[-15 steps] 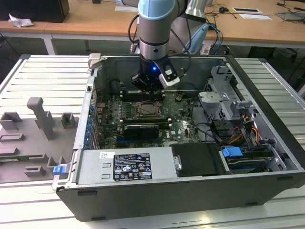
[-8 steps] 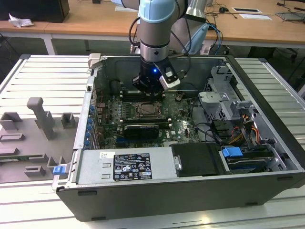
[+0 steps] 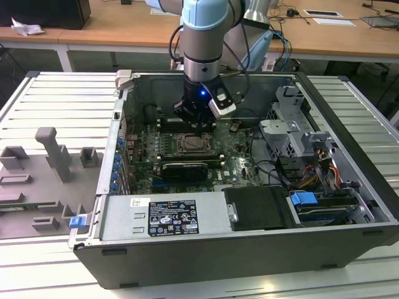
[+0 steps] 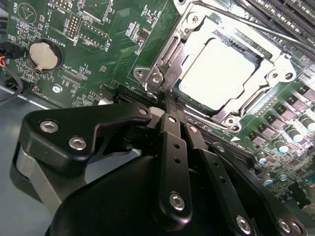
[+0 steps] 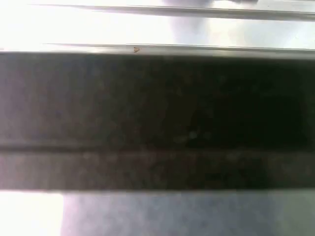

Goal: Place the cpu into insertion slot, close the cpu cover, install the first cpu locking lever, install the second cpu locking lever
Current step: 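Install the first cpu locking lever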

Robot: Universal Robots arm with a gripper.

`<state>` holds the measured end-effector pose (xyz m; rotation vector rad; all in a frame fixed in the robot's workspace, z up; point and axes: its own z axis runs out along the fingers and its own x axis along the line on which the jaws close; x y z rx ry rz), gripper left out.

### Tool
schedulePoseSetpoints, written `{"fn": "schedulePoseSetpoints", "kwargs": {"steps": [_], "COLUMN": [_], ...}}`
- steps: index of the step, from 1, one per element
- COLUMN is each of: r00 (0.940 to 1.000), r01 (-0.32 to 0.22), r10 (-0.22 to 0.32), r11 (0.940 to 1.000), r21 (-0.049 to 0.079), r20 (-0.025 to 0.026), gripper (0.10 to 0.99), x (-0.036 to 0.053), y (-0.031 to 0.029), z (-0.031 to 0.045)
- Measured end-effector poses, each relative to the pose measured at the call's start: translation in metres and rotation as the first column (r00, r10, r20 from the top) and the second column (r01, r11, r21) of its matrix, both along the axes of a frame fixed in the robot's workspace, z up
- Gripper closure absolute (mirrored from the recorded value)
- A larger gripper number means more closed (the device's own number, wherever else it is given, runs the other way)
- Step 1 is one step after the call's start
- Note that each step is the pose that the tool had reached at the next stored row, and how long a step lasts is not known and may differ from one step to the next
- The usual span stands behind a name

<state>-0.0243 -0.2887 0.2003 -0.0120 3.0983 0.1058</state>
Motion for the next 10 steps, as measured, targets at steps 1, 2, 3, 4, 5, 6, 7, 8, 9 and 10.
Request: {"fn": "schedulePoseSetpoints", "kwargs": {"steps": [1,2,3,4,5,6,7,8,9,10], "r00": [1.0000,1.0000,1.0000,1.0000,1.0000,1.0000,1.0000,1.0000,1.0000,1.0000], "r01": [0.000,0.000,0.000,0.000,0.000,0.000,0.000,0.000,0.000,0.000], "r10": [0.000,0.000,0.000,0.000,0.000,0.000,0.000,0.000,0.000,0.000], "r11": [1.0000,1.0000,1.0000,1.0000,1.0000,1.0000,1.0000,1.0000,1.0000,1.0000], "r21": [0.001,0.002,0.000,0.000,0.000,0.000,0.000,0.000,0.000,0.000], "r20": [0.0003,0.0012,-0.0001,0.0000,0.0000,0.0000,0.0000,0.0000,-0.0001,-0.0001], "gripper": [0.980,0.980,0.980,0.980,0.980,0.980,0.980,0.980,0.980,0.980], "x": [0.0001,0.0003,0.0001,0.0001,0.0001,0.0001,0.0001,0.0001,0.0001,0.0001], "y": [0.0000,0.0003,0.0000,0.0000,0.0000,0.0001,0.0001,-0.0003,-0.0008,-0.0013], "z": [0.0007,0.0031,0.0112,0.0160,0.0186,0.0190,0.0190,0.0191,0.0191,0.0191]}}
